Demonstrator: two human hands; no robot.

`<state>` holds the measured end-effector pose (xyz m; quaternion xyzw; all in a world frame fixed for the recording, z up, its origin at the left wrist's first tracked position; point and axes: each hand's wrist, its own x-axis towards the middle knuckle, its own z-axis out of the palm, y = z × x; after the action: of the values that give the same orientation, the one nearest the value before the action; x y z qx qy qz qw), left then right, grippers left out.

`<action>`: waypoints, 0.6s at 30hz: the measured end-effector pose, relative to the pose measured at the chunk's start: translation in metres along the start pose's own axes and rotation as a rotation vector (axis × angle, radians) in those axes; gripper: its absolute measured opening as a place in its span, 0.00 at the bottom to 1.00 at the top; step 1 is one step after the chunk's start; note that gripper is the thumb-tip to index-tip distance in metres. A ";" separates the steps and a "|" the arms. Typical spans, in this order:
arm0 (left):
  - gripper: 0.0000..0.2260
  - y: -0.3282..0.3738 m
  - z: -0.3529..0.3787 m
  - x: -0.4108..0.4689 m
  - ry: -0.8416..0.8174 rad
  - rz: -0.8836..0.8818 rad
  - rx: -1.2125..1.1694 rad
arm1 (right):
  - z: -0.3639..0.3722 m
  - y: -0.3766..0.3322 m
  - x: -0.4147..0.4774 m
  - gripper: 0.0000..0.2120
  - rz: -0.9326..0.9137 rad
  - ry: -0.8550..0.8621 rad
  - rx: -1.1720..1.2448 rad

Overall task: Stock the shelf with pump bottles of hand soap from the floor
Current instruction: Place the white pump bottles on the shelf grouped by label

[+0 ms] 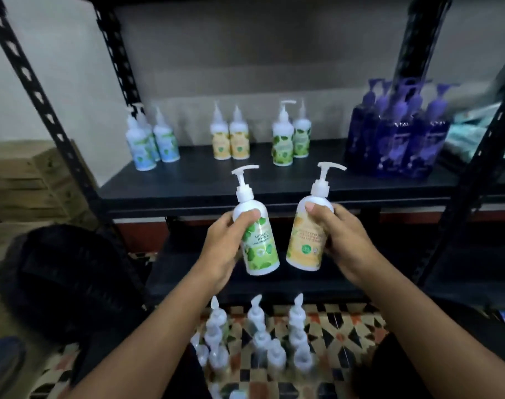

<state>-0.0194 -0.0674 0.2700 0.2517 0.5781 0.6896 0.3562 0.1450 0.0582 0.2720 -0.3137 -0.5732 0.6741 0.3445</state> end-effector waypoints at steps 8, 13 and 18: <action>0.25 -0.011 -0.017 -0.002 0.033 -0.111 -0.095 | 0.028 0.004 -0.004 0.29 0.161 -0.059 0.100; 0.28 -0.020 -0.018 -0.011 0.016 -0.149 -0.183 | 0.030 0.018 -0.005 0.31 0.258 -0.080 0.191; 0.21 -0.020 -0.022 -0.013 -0.033 -0.152 -0.158 | 0.030 0.015 -0.005 0.30 0.256 -0.165 0.186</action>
<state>-0.0238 -0.0900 0.2472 0.1896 0.5334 0.6997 0.4359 0.1214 0.0357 0.2613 -0.2944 -0.4902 0.7860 0.2351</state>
